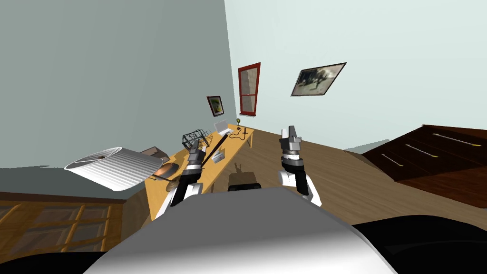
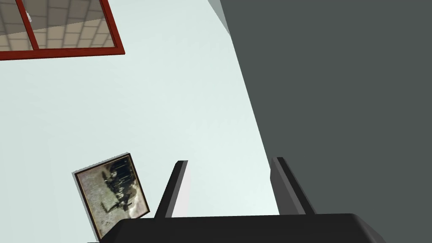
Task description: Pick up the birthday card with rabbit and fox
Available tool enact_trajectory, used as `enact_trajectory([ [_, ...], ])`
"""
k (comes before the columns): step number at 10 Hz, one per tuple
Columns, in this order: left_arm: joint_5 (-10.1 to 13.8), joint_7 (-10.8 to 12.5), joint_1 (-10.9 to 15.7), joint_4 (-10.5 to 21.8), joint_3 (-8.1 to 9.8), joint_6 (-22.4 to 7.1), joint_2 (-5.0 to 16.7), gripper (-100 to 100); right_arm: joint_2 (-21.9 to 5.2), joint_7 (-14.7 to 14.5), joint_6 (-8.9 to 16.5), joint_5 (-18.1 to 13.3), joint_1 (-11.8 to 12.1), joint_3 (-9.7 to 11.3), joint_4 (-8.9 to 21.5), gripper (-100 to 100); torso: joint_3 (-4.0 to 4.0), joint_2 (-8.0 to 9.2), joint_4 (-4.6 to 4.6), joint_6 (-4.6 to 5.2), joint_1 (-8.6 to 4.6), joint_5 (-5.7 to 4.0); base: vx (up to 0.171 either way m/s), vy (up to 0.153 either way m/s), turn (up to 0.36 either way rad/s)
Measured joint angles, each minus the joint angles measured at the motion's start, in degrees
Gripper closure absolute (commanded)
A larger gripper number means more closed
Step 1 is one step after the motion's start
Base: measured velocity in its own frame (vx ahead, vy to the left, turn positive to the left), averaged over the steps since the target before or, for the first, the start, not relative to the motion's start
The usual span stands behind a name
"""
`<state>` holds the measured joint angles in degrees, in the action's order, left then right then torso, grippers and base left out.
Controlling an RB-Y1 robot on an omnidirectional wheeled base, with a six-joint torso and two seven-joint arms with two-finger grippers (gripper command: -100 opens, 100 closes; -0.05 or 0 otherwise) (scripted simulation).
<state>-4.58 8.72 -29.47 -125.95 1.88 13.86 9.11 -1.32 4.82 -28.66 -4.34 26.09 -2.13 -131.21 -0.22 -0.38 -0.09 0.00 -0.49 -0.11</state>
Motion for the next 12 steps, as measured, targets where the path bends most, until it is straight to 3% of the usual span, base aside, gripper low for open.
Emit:
enact_trajectory([
  [4, 0.9, 1.4, -2.6, 3.0, 2.19, -6.3, 1.8, -100, 0.0, 0.0, 0.0, 0.0, 0.0, 0.0, 0.0, 0, -0.05, -0.08, -0.02, -0.01, -0.01, -0.01, 0.112, -0.137, 0.132],
  [5, 1.3, 1.8, -1.9, 4.5, 3.05, -8.6, 2.4, -100, 0.0, 0.0, 0.0, 0.0, 0.0, 0.0, 0.0, 0, -0.05, -0.08, -0.02, 0.01, -0.03, -0.01, 0.094, -0.152, 0.118],
  [8, 2.1, 2.6, -4.5, 7.0, 4.67, -12.4, 2.9, -100, 0.0, 0.0, 0.0, 0.0, 0.0, 0.0, 0.0, 0, -0.06, -0.11, -0.02, 0.0, -0.03, -0.01, 0.092, -0.132, 0.098],
  [12, 3.5, 3.6, -4.4, 9.9, 6.8, -16.7, 4.5, -100, 0.0, 0.0, 0.0, 0.0, 0.0, 0.0, 0.0, 0, 0.04, 0.08, 0.02, 0.03, 0.28, 0.04, 0.053, -0.077, 0.053],
])
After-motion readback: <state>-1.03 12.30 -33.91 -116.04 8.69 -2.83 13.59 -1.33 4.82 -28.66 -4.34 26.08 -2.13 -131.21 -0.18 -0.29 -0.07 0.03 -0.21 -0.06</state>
